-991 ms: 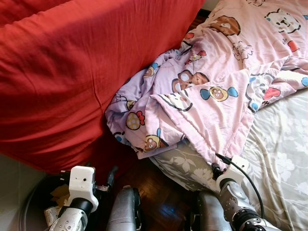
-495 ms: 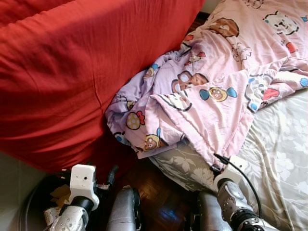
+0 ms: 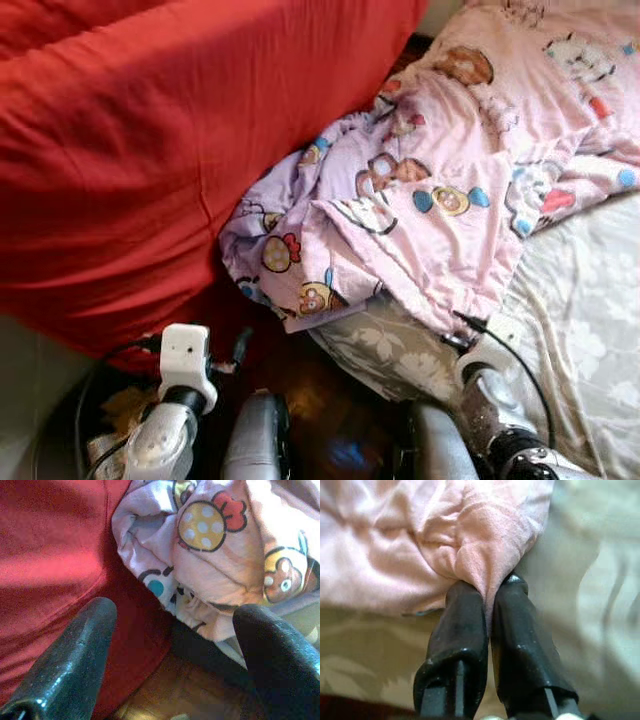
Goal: Clean up the room
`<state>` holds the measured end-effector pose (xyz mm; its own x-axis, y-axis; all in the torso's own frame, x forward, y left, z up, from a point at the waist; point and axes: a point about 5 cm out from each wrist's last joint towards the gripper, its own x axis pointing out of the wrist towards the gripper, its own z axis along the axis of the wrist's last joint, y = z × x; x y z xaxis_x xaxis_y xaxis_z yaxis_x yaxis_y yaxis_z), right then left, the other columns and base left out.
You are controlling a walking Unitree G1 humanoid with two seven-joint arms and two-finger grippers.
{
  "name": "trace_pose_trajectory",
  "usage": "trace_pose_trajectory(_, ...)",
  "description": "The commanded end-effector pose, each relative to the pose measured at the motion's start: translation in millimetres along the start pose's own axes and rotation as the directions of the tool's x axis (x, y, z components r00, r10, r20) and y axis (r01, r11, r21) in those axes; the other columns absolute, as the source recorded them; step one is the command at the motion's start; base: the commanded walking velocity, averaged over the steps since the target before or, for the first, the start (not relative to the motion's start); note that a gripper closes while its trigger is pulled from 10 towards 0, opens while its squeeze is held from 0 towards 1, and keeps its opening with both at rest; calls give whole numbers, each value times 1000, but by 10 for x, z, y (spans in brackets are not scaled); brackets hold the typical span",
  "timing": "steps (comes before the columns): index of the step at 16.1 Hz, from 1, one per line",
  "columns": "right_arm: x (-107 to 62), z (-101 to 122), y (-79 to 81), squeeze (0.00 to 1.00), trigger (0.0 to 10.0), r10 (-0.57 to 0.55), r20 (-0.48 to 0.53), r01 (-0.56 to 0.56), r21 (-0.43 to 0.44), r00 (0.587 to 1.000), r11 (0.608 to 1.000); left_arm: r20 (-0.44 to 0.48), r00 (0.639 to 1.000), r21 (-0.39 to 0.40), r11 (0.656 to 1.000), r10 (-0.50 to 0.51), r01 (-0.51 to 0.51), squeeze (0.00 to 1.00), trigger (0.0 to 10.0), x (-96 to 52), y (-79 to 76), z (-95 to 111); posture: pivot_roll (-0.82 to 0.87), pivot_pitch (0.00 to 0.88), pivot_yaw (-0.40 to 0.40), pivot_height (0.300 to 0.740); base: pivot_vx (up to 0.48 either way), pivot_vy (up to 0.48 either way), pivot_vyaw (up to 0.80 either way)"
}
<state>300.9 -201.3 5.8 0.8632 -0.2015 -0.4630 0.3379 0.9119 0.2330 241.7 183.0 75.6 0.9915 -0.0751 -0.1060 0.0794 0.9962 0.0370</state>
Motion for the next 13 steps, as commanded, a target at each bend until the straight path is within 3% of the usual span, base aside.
trace_pose_trajectory(1,-4,39,-26,0,0,10,33,-9,-37,999,999,-17,1000,4,1000,25,-25,0,10000,7,42,-70,83,120,27,620,0,0,0)
trace_pose_trajectory(6,-139,43,-232,0,0,26,181,-6,-114,983,994,2,1000,-30,999,31,-31,0,10000,182,-33,-124,15,51,8,620,0,0,0)
trace_pose_trajectory(7,-177,25,-230,0,3490,44,203,-20,-117,978,993,5,999,-32,999,36,-36,0,10000,192,-28,-135,11,47,9,620,0,0,0)
trace_pose_trajectory(8,-198,20,-219,0,10000,60,218,-34,-122,974,992,4,999,-33,999,39,-38,0,10000,199,-24,-145,6,40,9,620,0,0,0)
trace_pose_trajectory(13,-185,160,-77,0,10000,106,281,-68,-141,954,988,6,998,-53,997,63,-63,0,10000,241,12,-208,2,19,8,640,0,0,0)
